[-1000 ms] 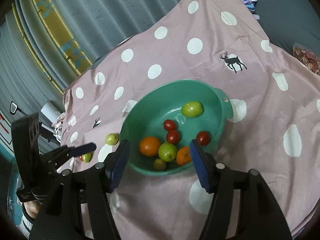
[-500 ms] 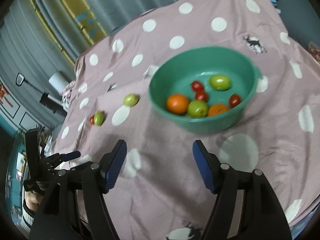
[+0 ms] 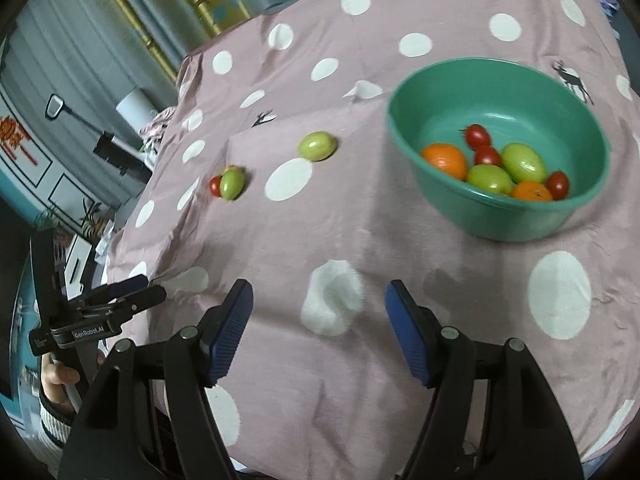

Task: Organize fruits
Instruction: 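Lift both tools away from the bowl toward the remaining fruits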

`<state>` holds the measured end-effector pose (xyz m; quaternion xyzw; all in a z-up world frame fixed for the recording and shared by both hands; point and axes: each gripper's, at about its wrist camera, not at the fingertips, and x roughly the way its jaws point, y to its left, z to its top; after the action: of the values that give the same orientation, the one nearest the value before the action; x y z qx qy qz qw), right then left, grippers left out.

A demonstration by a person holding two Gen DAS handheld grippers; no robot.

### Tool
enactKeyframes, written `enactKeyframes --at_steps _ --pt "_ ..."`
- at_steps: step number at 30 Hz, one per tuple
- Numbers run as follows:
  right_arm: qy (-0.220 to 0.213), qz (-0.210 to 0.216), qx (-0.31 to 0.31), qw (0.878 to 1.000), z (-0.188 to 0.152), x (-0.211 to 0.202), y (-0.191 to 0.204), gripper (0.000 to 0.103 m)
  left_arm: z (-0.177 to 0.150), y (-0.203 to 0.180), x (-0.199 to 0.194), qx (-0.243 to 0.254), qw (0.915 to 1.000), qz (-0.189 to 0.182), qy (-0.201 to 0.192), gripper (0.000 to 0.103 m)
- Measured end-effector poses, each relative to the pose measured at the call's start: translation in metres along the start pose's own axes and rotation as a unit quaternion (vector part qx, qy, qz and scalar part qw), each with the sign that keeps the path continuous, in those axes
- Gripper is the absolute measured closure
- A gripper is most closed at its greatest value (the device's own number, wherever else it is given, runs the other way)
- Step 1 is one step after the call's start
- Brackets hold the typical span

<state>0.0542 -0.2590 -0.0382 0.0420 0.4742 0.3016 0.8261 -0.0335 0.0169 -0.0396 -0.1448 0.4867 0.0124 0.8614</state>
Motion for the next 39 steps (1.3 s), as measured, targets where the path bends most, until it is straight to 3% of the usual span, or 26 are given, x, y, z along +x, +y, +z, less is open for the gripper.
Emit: enactKeyframes --at_steps 15,32,39 --pt "0.024 -0.015 -0.027 0.999 0.017 0.025 0.016 0.034 0.014 0.013 0.004 -0.012 0.9991 -0.04 -0.006 0.017" --pt "0.045 -0.026 -0.075 0.996 0.068 0.078 0.035 0.033 0.065 0.015 0.044 0.005 0.9986 -0.05 0.013 0.017" --pt "0.05 -0.028 -0.086 0.995 0.086 0.096 0.037 0.033 0.078 0.023 0.052 -0.005 0.9972 -0.072 0.016 0.017"
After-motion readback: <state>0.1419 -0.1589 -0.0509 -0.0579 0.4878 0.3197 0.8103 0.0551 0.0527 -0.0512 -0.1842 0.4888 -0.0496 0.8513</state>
